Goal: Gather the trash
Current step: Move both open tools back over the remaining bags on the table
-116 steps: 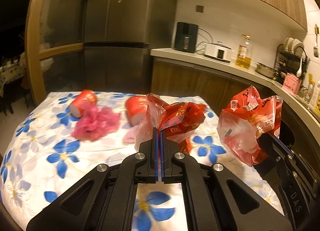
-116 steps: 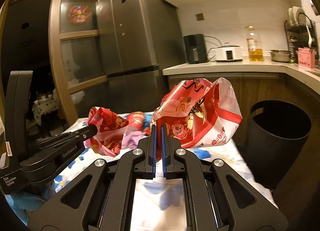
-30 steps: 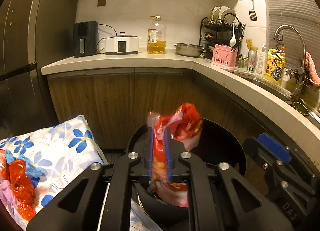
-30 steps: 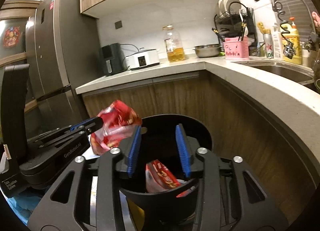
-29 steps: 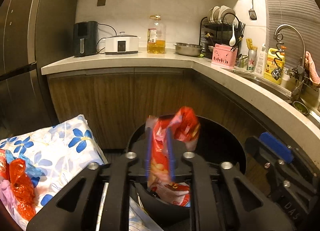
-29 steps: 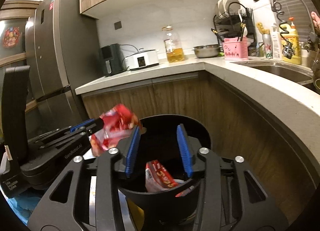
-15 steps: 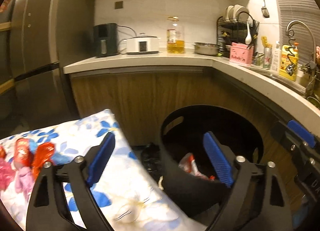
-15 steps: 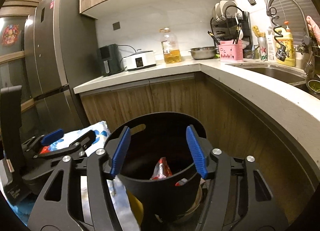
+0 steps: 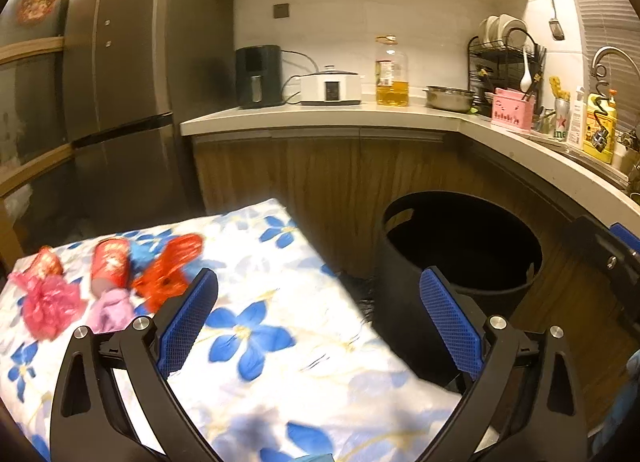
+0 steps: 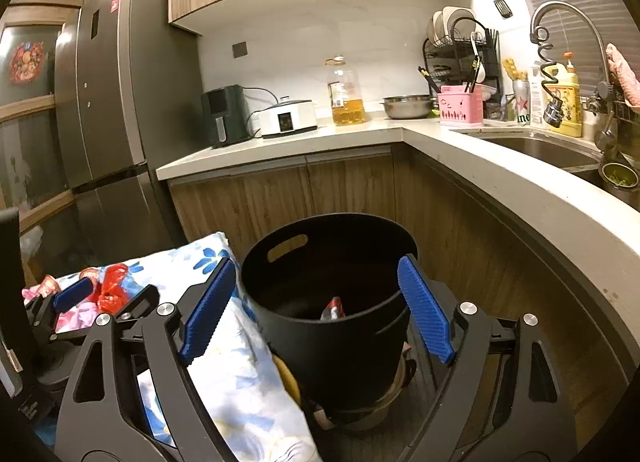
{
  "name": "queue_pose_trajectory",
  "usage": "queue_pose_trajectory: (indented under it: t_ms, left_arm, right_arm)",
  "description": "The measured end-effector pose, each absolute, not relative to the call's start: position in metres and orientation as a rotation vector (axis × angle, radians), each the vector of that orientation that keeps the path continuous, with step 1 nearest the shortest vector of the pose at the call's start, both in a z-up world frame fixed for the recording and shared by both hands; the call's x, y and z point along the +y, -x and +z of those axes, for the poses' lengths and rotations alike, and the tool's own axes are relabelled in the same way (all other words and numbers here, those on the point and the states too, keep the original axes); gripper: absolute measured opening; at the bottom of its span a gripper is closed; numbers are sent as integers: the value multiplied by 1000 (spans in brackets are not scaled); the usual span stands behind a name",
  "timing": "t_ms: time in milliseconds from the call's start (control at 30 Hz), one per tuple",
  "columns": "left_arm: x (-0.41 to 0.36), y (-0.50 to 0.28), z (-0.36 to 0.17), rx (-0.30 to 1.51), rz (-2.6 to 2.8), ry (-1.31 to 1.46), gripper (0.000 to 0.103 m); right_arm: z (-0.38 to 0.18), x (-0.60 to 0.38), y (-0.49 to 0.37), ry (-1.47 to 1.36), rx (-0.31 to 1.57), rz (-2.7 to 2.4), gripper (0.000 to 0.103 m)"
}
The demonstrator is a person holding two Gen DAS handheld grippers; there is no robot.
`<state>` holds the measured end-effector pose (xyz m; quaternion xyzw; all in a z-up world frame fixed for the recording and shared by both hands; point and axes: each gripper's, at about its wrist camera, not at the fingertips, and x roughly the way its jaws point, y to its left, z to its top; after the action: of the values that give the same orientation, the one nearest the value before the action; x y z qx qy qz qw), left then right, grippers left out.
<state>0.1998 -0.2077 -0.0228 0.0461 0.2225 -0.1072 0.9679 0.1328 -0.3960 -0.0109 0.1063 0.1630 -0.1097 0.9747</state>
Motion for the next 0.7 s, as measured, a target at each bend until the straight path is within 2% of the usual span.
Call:
queue_pose_trajectory:
  t_ms: [700]
  left_arm:
    - [-124,-148,-7,421,-110,-27,97]
  right_arm:
    - [3,-325,-95,-183,331,-167,84]
